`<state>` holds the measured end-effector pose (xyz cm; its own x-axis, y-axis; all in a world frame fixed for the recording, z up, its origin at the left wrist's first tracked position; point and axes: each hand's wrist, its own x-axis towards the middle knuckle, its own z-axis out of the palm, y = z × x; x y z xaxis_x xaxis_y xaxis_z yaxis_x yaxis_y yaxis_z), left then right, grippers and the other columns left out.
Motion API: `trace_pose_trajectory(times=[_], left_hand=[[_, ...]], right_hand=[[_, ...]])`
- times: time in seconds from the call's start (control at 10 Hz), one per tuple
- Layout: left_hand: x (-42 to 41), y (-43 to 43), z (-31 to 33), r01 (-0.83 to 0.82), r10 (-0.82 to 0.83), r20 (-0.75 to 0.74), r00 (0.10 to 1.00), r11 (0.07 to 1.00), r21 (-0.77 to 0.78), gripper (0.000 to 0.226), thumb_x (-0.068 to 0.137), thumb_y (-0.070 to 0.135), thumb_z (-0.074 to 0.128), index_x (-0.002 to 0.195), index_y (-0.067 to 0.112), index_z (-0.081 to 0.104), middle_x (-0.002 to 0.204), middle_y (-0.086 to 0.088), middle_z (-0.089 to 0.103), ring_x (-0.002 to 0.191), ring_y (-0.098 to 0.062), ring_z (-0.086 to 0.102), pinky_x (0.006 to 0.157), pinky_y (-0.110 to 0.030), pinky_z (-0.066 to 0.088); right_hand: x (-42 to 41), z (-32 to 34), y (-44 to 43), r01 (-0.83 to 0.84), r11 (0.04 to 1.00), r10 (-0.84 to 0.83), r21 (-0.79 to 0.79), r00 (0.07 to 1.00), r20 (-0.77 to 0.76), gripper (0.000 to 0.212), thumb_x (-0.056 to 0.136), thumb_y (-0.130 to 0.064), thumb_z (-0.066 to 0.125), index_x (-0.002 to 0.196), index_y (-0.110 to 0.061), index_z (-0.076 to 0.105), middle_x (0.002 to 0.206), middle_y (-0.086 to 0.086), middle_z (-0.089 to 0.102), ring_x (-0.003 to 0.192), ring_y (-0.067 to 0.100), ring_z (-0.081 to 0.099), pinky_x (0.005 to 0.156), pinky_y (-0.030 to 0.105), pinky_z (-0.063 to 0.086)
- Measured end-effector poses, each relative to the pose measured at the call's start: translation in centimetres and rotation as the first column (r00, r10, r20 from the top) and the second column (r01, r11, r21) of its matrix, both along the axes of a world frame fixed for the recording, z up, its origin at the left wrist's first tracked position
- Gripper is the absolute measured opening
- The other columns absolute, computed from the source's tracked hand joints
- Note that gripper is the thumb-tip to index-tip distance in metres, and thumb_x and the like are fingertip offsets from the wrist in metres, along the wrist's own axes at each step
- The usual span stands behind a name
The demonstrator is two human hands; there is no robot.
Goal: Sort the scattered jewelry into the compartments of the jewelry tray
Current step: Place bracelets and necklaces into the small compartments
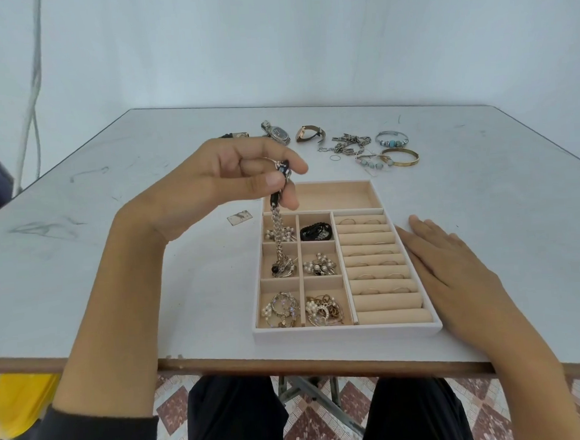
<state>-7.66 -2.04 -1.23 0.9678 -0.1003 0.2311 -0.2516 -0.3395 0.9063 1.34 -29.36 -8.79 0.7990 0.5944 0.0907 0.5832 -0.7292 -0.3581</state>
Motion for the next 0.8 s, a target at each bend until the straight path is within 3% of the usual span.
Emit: trace_pose_trajectory(times=[0.1, 0.4, 0.8], left_hand=[[-0.3, 0.1, 0.0, 0.006, -0.005, -0.04, 0.999, 0.999, 0.04, 0.017, 0.087, 0.018, 0.059, 0.102, 0.021, 0.066, 0.08, -0.001, 0.072, 0.079, -0.013, 0.063, 0.081, -0.018, 0.046], [-0.7, 0.0, -0.1, 0.056, -0.046, -0.131, 0.99, 0.996, 0.071, 0.018, 0.081, 0.018, 0.065, 0.098, 0.017, 0.07, 0.085, -0.003, 0.073, 0.08, -0.014, 0.066, 0.077, -0.019, 0.049], [-0.7, -1.0, 0.0, 0.071, -0.063, -0.124, 0.99, 0.996, 0.055, 0.02, 0.075, 0.008, 0.069, 0.084, 0.024, 0.074, 0.083, 0.002, 0.072, 0.077, -0.013, 0.067, 0.072, -0.018, 0.052]], right_hand=[[0.0, 0.0, 0.0, -0.001, 1.0, 0.001, -0.006, 1.0, 0.0, 0.066, 0.085, -0.05, 0.006, 0.149, -0.04, 0.021, 0.159, -0.012, 0.009, 0.146, 0.003, 0.002, 0.115, 0.021, -0.004], [0.0, 0.0, 0.0, -0.004, 1.0, 0.004, -0.007, 1.0, 0.009, 0.066, 0.085, -0.05, 0.006, 0.148, -0.041, 0.021, 0.159, -0.012, 0.009, 0.146, 0.003, 0.001, 0.114, 0.019, -0.005], [0.1, -0.2, 0.0, -0.007, 1.0, 0.007, -0.001, 1.0, 0.011, 0.065, 0.086, -0.049, 0.007, 0.148, -0.04, 0.023, 0.159, -0.011, 0.011, 0.146, 0.004, 0.002, 0.115, 0.021, -0.003]])
